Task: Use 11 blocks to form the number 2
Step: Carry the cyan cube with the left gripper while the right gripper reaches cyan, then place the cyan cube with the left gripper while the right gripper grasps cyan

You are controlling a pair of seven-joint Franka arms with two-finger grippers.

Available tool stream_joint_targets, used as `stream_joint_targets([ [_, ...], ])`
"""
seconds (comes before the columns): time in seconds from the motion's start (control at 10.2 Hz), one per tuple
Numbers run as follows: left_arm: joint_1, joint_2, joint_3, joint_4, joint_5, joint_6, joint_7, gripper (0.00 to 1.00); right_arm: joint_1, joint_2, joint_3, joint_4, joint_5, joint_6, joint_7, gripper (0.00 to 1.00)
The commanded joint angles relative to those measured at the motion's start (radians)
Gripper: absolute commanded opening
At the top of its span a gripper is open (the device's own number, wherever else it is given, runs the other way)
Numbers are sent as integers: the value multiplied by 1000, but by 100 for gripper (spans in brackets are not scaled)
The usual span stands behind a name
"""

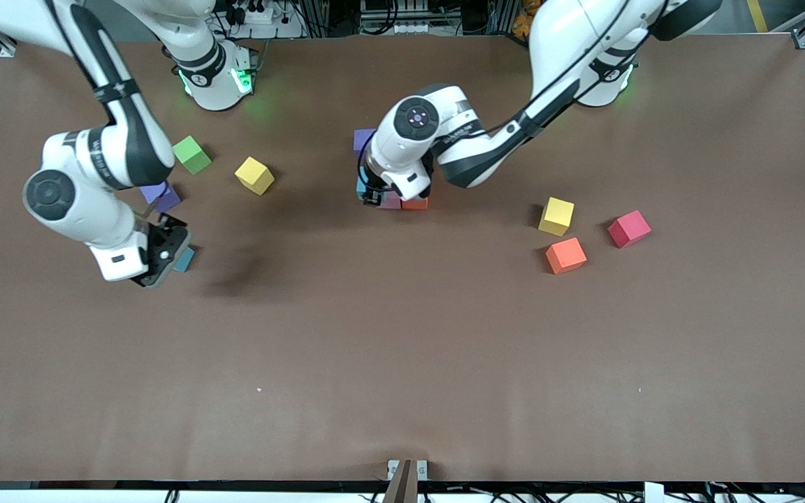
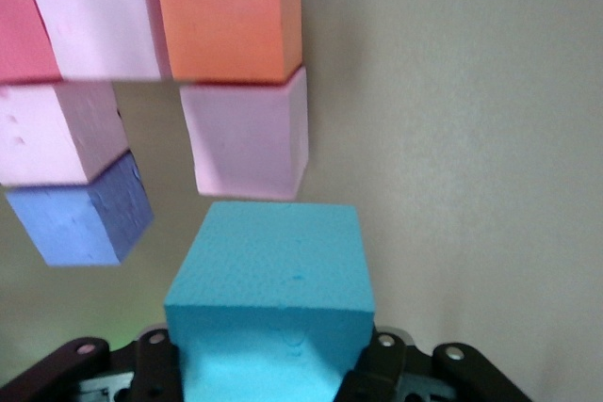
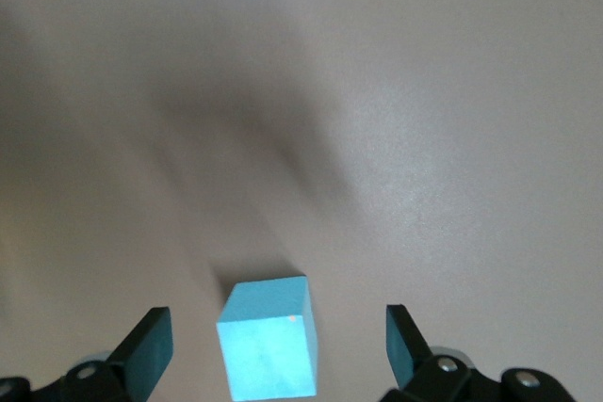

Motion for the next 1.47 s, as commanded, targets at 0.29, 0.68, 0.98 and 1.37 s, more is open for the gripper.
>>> stream_joint_targets([
  [0.29, -215, 100, 168, 153, -24, 46, -117, 0, -138, 124, 11, -60, -55, 178, -189, 100],
  [0.68, -225, 120, 170, 149, -28, 70, -112, 0, -173, 132, 13, -79, -105, 147, -201, 100],
  [0.98, -238, 135, 170, 129, -24, 89, -104, 0, -178, 124, 22, -62, -97, 83, -278, 100],
  [1.37, -235, 134, 170, 90, -18, 90, -92, 0, -178, 124, 24, -77, -54, 60, -287, 100],
])
